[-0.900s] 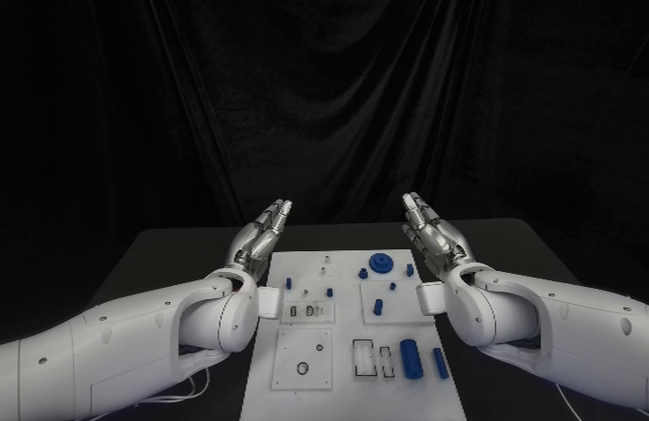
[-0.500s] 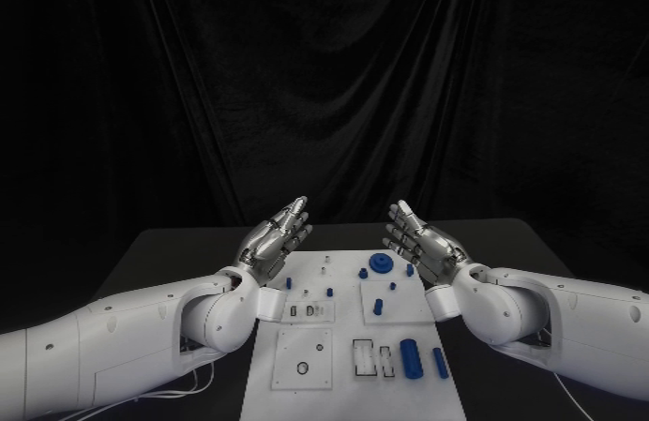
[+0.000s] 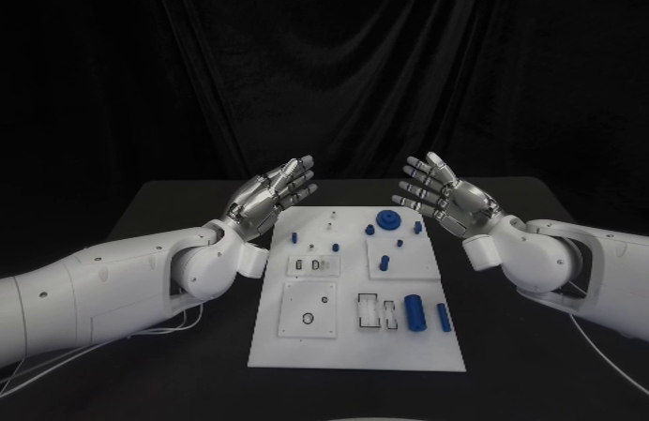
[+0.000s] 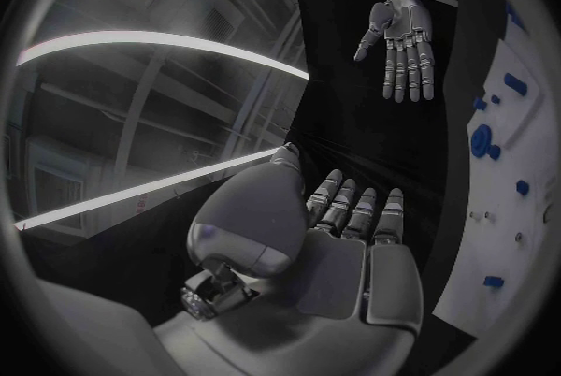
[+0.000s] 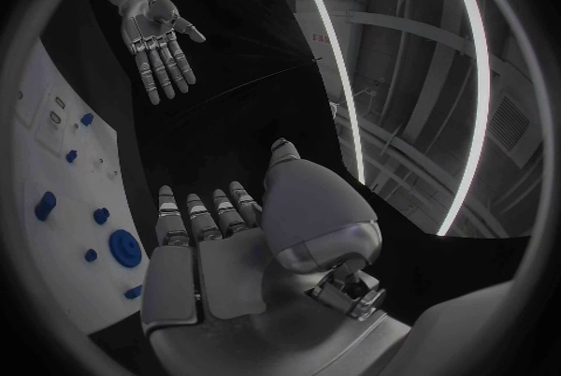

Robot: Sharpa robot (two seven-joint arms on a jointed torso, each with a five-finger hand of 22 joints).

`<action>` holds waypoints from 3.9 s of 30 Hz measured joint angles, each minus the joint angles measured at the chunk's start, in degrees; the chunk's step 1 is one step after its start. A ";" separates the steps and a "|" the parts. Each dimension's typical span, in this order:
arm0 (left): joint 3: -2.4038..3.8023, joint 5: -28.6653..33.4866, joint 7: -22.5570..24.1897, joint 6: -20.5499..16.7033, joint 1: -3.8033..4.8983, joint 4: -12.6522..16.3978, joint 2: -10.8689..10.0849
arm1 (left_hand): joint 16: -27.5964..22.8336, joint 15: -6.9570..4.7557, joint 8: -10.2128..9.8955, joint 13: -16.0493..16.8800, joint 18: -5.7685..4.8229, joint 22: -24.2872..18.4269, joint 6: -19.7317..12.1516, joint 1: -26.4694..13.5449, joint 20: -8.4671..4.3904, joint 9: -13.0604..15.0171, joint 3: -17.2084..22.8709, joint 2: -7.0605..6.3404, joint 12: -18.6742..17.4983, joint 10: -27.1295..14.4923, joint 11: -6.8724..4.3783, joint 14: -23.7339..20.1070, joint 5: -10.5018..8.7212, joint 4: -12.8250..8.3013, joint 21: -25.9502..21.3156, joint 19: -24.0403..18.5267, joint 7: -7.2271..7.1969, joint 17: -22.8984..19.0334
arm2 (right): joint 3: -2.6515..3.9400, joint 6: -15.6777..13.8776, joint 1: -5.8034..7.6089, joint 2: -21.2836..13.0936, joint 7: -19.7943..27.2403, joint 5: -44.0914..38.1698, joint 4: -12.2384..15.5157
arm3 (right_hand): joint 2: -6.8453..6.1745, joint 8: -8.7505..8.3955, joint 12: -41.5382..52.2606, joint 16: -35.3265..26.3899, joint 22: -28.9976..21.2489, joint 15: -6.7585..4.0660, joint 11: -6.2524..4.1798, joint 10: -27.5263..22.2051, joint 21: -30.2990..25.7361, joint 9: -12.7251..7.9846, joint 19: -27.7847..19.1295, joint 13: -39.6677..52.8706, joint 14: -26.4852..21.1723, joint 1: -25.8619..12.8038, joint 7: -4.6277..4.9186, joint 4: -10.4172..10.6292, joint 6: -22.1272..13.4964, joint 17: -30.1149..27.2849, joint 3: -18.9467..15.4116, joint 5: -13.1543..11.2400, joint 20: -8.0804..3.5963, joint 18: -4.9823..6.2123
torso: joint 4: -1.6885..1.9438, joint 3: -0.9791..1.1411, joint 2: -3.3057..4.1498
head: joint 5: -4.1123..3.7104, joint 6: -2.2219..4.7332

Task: Assemble the parts on the task board

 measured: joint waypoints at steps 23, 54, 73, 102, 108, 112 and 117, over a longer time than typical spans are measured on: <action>0.68 -8.92 0.23 0.52 0.16 5.82 -7.83 | 8.78 3.29 2.10 1.14 0.78 1.28 11.86 7.54 3.04 0.75 11.21 -2.82 10.70 10.32 6.21 9.78 13.41 -8.85 3.87 5.74 0.83 1.46 | -0.08 -3.56 6.39 -2.17 2.70 -17.19 0.03 | -2.99 12.87 29.24 19.45 4.54 4.01 10.88 18.31 14.78 2.59 32.17 2.47 33.63 14.35 6.48 -2.39 22.49 4.21 2.55 7.01 1.68 -1.87 | 1.83 -1.03 5.68 | -1.97 1.88; 0.95 -5.35 0.34 -0.76 2.81 11.61 -13.01 | 10.02 3.78 2.09 1.20 0.77 1.26 13.64 3.05 3.04 0.84 12.14 -2.70 11.56 11.57 7.06 10.68 12.08 -4.56 3.93 6.14 1.17 1.54 | -0.02 -22.70 12.53 0.40 -28.70 -110.19 1.87 | -17.76 4.05 12.82 66.99 52.95 -9.72 3.70 49.40 68.36 3.53 70.89 2.21 78.55 21.01 4.34 -3.80 41.58 42.53 18.01 -7.64 -9.24 -1.87 | 5.04 -3.86 11.61 | -4.91 5.21; 0.96 -3.91 0.36 -0.46 2.83 11.54 -12.67 | 10.42 4.00 2.09 1.24 0.76 1.25 13.84 3.05 3.05 0.83 12.65 -2.70 11.78 11.75 7.24 10.89 12.71 -4.40 4.15 6.55 1.38 1.64 | -0.02 -23.17 10.80 0.35 -32.59 -122.41 3.52 | -19.49 3.23 10.54 72.86 60.36 -9.56 3.70 51.03 72.74 4.26 72.94 2.32 81.36 19.28 4.26 -2.84 42.34 53.99 19.59 -9.86 -9.03 -3.63 | 5.43 -4.54 13.13 | -4.37 5.63; 0.87 -3.66 0.38 0.99 2.83 10.89 -12.35 | 11.40 4.72 2.09 1.29 -0.15 1.24 14.68 3.52 3.05 0.94 14.38 -2.71 12.00 12.33 7.82 11.60 13.43 -4.73 4.62 6.97 1.78 1.74 | -0.02 -24.04 9.09 1.35 -31.81 -122.68 1.13 | -19.86 2.01 8.41 73.42 61.90 -9.26 3.61 53.19 73.56 4.87 73.14 2.38 81.66 19.63 4.78 -2.38 44.07 55.48 23.39 -7.38 -8.82 -3.61 | 5.36 -4.78 13.00 | -3.65 6.32; 0.80 -3.65 0.39 1.11 2.83 10.77 -12.35 | 11.40 4.72 2.09 1.29 -0.15 1.24 14.67 3.52 3.26 0.93 14.69 -2.71 12.00 12.33 7.82 11.60 13.43 -4.74 4.62 7.17 1.78 1.74 | -0.02 -24.62 8.64 1.67 -31.24 -122.08 0.55 | -20.46 1.78 8.11 73.42 62.15 -9.26 3.60 53.59 73.56 4.87 72.94 2.38 81.66 19.04 5.21 -2.22 43.88 55.75 23.55 -8.69 -8.62 -3.60 | 5.36 -4.83 13.00 | -3.64 6.35; 0.77 -3.64 0.39 1.25 2.83 10.62 -12.33 | 11.61 4.71 2.09 1.29 -0.14 1.24 14.87 3.52 3.26 0.94 15.16 -2.70 12.00 12.44 7.93 11.60 13.65 -4.89 4.62 7.17 1.99 1.74 | -0.02 -25.04 8.39 1.89 -30.74 -121.59 0.28 | -20.46 1.78 8.11 73.42 62.22 -9.26 3.60 53.59 73.56 4.87 72.93 2.38 81.66 19.04 5.30 -2.09 43.97 55.84 23.67 -8.69 -8.61 -3.60 | 5.37 -4.86 13.00 | -3.64 6.44; 0.71 -3.63 0.39 1.40 2.83 10.45 -12.22 | 11.61 4.93 2.09 1.28 -0.14 1.24 14.87 3.74 3.26 0.99 15.53 -2.48 12.00 12.53 8.02 11.81 13.64 -5.06 4.61 7.17 1.99 1.73 | -0.02 -25.15 8.12 2.41 -30.31 -121.19 -0.12 | -20.46 1.78 7.63 73.41 62.26 -9.26 3.66 53.91 73.56 5.12 72.93 2.37 81.66 19.04 5.85 -2.21 44.51 55.84 24.68 -8.09 -8.62 -3.60 | 5.41 -4.87 13.00 | -3.61 6.54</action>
